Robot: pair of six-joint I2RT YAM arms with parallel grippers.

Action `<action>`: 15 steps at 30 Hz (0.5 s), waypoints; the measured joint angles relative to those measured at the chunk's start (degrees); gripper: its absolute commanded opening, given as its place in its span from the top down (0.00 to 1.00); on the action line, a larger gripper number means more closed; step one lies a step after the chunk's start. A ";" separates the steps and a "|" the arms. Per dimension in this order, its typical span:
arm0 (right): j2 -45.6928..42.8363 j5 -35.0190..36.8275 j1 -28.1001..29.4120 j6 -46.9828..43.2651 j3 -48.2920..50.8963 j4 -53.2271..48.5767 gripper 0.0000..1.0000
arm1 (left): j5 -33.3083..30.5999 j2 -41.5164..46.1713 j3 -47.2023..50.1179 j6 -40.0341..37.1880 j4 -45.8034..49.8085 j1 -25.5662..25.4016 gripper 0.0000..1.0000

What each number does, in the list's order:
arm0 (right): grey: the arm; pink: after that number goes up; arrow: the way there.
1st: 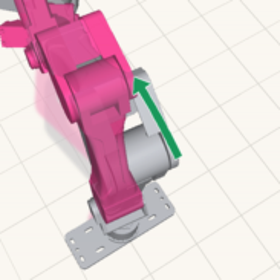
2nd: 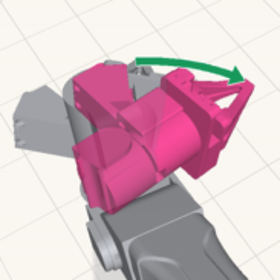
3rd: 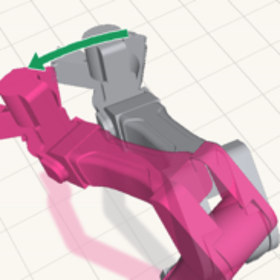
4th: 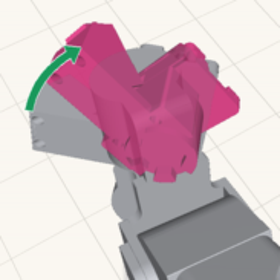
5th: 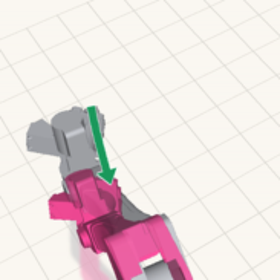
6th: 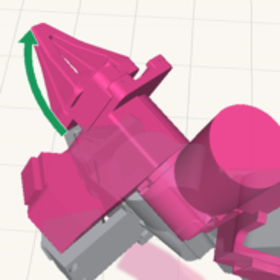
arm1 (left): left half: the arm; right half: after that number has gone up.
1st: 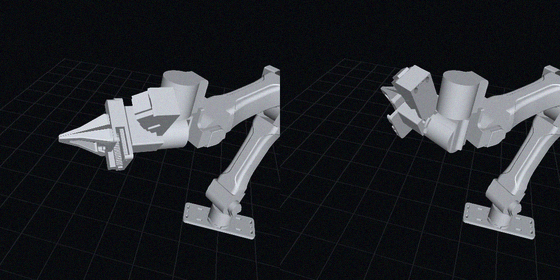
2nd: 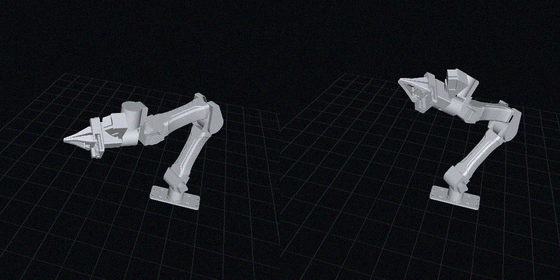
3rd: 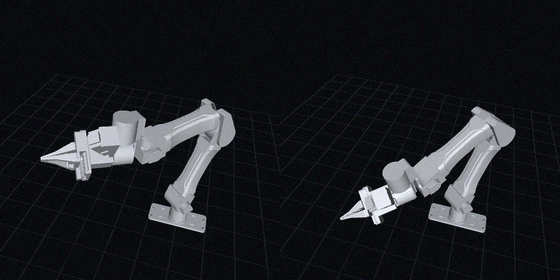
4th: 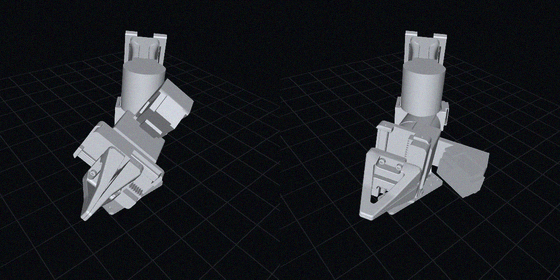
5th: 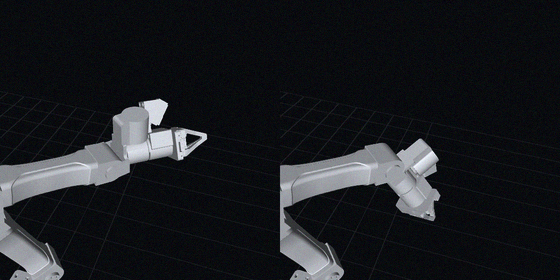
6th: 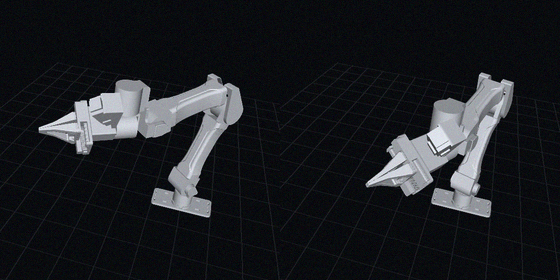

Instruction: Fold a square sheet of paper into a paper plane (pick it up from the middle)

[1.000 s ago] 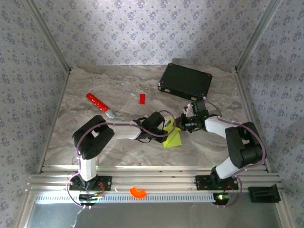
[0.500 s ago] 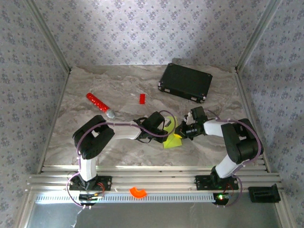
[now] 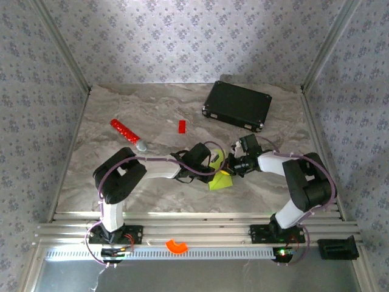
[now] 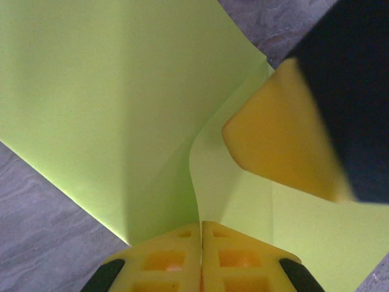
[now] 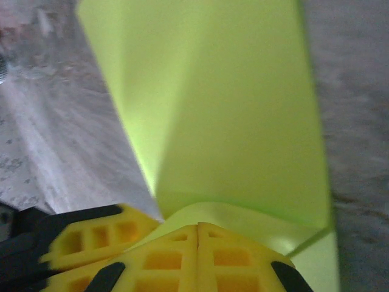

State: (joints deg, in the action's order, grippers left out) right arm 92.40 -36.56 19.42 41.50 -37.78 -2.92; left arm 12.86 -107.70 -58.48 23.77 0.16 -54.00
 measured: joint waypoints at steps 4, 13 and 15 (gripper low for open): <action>1.09 0.09 -0.37 -0.68 0.52 0.13 1.00 | 0.17 0.00 -0.26 0.00 0.61 0.00 0.85; 1.31 -0.55 -0.37 -1.46 1.22 1.90 1.00 | -0.87 3.17 -0.87 2.95 5.86 0.11 0.40; 1.36 -0.66 -0.35 -1.46 1.27 2.08 1.00 | -1.97 5.01 -0.48 4.39 7.21 0.61 0.39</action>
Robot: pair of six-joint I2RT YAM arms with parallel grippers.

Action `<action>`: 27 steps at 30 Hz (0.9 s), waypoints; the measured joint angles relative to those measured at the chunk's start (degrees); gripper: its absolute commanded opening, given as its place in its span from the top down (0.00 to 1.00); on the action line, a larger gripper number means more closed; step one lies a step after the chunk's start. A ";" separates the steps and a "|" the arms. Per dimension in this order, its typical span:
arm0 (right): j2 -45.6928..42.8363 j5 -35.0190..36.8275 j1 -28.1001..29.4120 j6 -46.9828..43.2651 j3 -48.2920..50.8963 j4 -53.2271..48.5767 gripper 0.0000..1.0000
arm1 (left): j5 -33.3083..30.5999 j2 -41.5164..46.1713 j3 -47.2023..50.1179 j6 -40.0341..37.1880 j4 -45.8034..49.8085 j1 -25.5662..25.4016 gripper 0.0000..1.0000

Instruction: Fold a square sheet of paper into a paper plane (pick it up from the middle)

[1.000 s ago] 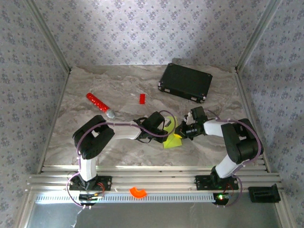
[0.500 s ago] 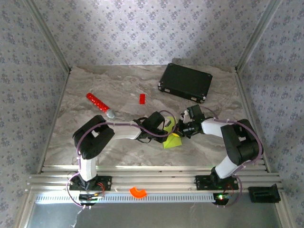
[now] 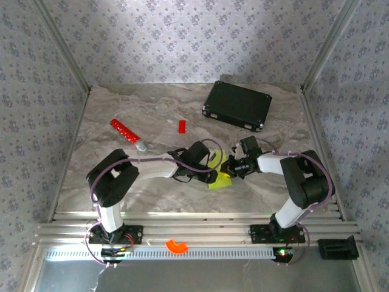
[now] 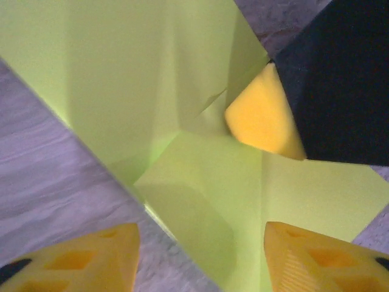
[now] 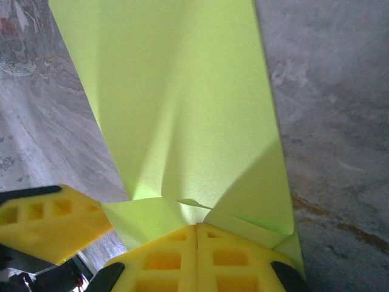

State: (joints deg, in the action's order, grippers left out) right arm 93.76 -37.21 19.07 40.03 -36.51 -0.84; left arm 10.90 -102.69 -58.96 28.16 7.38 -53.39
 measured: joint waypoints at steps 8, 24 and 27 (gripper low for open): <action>0.00 -0.17 0.00 0.00 0.44 0.96 1.00 | 1.97 5.60 1.70 6.01 -0.35 1.84 0.85; -0.11 -0.28 -0.04 0.00 0.81 1.64 1.00 | 19.78 -4.74 0.74 14.95 -8.33 2.01 0.95; -0.13 -0.33 -0.07 0.00 0.96 1.88 1.00 | 20.50 -5.31 0.70 15.56 -9.14 2.01 0.95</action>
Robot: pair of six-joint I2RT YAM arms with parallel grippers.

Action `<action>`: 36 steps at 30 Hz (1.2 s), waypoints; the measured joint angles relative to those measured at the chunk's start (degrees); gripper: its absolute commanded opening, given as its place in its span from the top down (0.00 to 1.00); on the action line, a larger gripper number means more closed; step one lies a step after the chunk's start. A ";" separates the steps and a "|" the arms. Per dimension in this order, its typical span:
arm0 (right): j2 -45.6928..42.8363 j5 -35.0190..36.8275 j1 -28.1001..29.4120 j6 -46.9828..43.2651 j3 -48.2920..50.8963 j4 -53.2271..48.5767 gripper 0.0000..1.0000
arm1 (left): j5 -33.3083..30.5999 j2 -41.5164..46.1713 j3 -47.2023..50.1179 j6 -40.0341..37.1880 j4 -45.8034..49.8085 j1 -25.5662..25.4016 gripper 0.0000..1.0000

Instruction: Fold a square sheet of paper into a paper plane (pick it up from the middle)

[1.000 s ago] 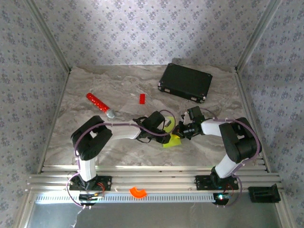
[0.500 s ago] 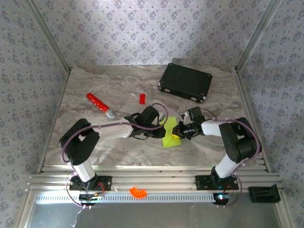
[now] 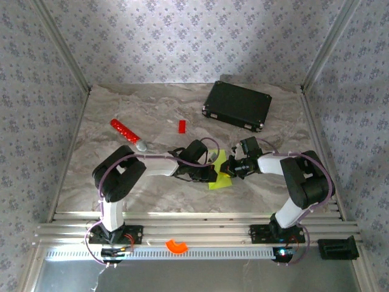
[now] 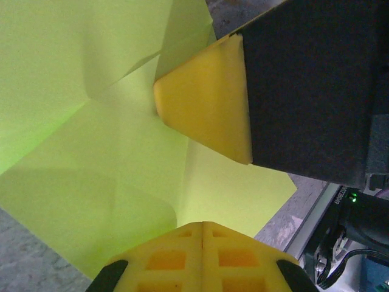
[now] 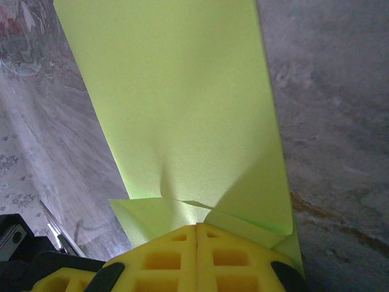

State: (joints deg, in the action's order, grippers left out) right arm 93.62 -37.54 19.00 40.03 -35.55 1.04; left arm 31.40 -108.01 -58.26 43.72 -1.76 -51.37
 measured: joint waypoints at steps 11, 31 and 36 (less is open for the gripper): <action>-0.09 0.00 -0.17 0.00 0.17 0.28 1.00 | 1.86 -1.29 0.81 1.64 -2.54 0.00 0.94; -0.22 -0.24 -0.39 -0.04 0.61 0.76 1.00 | 2.49 -1.31 2.95 2.01 -4.52 0.00 0.93; -0.31 -0.44 -0.63 -0.22 0.85 0.85 1.00 | 2.47 -1.31 3.02 1.97 -4.48 -0.20 0.93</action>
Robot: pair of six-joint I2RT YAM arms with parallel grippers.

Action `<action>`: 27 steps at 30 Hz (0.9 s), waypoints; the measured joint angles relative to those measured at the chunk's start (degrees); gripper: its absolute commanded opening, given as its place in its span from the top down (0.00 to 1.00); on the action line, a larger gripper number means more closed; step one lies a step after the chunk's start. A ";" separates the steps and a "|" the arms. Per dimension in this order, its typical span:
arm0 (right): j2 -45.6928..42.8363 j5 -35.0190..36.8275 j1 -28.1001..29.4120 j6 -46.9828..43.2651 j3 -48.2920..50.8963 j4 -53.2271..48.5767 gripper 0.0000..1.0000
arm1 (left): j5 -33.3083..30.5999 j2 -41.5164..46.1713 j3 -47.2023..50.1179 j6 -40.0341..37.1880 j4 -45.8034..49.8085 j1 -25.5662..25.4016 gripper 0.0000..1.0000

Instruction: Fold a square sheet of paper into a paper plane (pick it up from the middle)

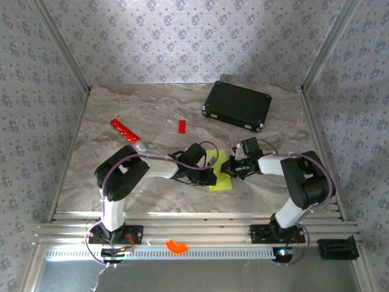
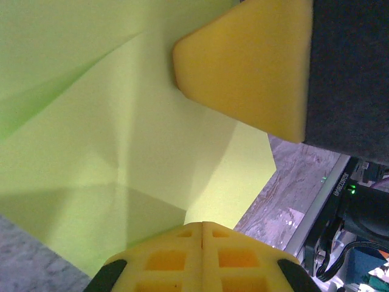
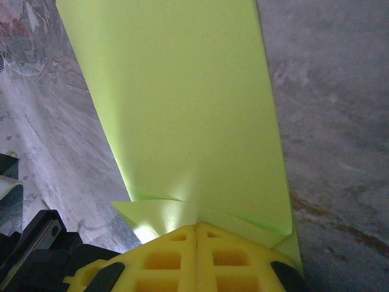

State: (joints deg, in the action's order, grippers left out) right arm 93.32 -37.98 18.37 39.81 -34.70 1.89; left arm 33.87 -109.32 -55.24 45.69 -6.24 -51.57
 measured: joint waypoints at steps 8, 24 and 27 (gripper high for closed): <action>-0.17 -0.37 -0.28 -0.24 0.33 0.09 1.00 | -0.04 0.00 0.63 -0.24 0.00 -0.33 0.93; -0.33 -1.07 -0.87 -0.46 0.81 0.11 1.00 | -1.16 0.17 0.68 -2.64 0.35 -1.31 0.92; -0.33 -1.09 -0.87 -0.46 0.81 0.11 1.00 | -1.62 0.55 0.85 -2.78 0.48 -1.46 0.91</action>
State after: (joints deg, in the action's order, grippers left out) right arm 92.99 -39.07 17.50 39.35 -33.89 2.00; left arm 32.25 -108.77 -54.39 42.92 -5.76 -53.04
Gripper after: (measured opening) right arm 0.051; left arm 0.087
